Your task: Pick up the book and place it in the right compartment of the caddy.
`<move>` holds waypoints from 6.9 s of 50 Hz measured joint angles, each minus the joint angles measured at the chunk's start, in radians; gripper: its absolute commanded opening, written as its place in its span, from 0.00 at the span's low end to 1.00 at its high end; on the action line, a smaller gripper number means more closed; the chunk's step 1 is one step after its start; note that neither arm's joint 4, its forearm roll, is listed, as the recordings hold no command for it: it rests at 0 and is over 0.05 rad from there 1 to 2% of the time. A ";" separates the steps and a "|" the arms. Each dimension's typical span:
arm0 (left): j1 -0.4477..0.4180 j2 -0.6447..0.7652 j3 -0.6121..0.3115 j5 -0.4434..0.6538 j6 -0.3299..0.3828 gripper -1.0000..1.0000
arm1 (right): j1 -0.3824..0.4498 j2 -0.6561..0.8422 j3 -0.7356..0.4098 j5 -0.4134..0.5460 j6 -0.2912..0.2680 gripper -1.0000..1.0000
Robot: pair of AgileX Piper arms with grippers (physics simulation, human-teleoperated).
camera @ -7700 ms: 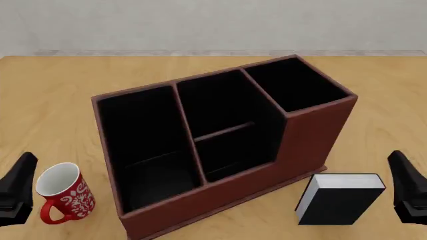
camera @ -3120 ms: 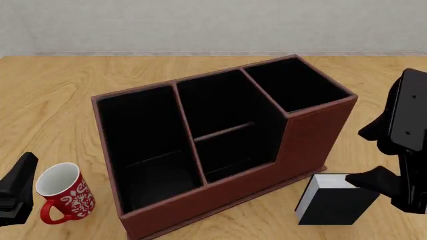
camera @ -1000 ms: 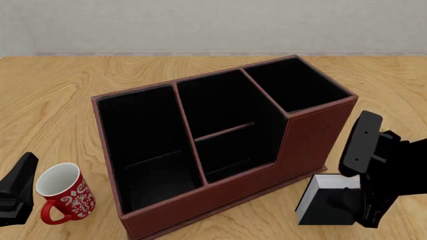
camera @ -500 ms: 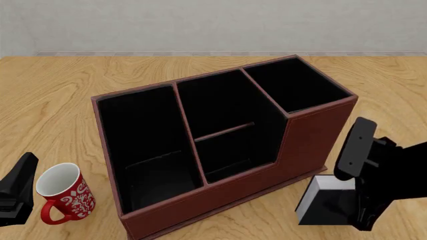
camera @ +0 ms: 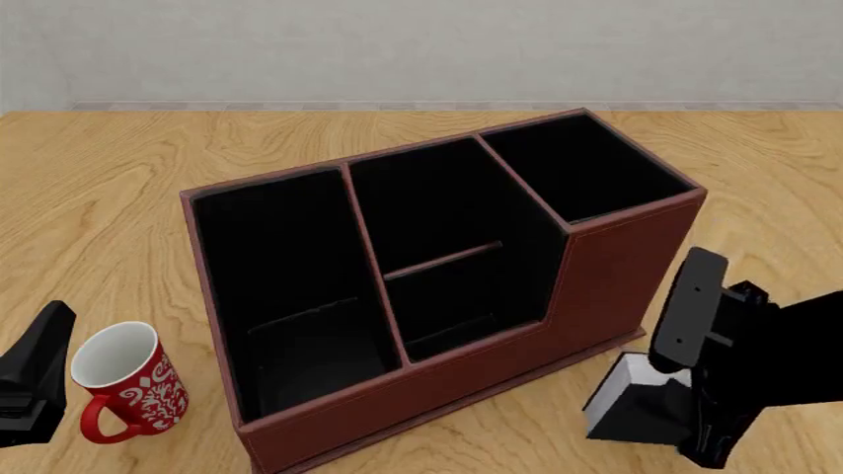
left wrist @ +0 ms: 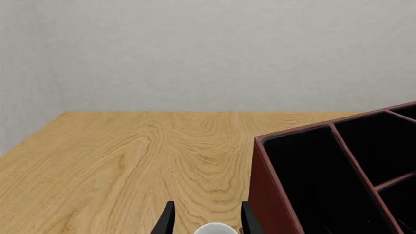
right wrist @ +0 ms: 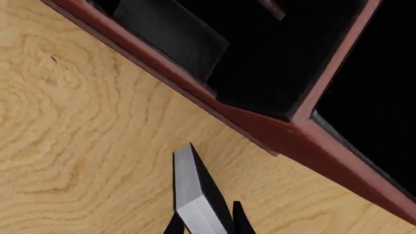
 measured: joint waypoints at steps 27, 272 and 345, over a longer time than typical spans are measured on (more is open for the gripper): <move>0.000 0.000 0.000 0.000 0.000 1.00 | 0.203 -0.115 0.010 0.054 0.218 0.00; 0.000 0.000 0.000 0.000 0.000 1.00 | 0.006 0.250 -1.164 0.386 0.439 0.00; 0.000 0.000 0.000 0.000 0.000 1.00 | 0.013 0.186 -0.906 0.210 0.518 0.00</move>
